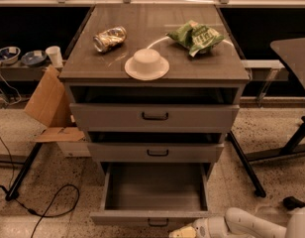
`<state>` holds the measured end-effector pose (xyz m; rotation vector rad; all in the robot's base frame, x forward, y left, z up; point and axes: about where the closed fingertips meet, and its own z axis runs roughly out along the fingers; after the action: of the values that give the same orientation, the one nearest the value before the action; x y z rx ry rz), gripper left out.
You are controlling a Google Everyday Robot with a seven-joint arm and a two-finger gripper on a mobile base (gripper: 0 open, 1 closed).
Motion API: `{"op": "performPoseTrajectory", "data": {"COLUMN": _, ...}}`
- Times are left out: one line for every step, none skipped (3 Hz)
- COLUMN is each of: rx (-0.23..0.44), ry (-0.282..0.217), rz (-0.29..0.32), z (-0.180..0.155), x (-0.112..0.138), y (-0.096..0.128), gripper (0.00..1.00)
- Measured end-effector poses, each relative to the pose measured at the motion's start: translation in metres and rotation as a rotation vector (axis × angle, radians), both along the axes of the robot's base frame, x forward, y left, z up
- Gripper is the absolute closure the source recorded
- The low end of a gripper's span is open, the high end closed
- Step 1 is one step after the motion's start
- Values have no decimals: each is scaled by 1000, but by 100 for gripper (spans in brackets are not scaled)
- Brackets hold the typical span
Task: Close bottom drawer
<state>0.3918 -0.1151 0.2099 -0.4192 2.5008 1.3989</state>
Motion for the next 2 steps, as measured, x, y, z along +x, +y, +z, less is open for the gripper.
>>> {"op": "performPoseTrajectory", "data": {"rx": 2, "ry": -7, "rz": 6, "z": 18, "x": 13, "y": 11, "gripper": 0}}
{"op": "performPoseTrajectory", "data": {"rx": -17, "ry": 5, "rz": 37, "z": 25, "x": 22, "y": 29, "gripper": 0}}
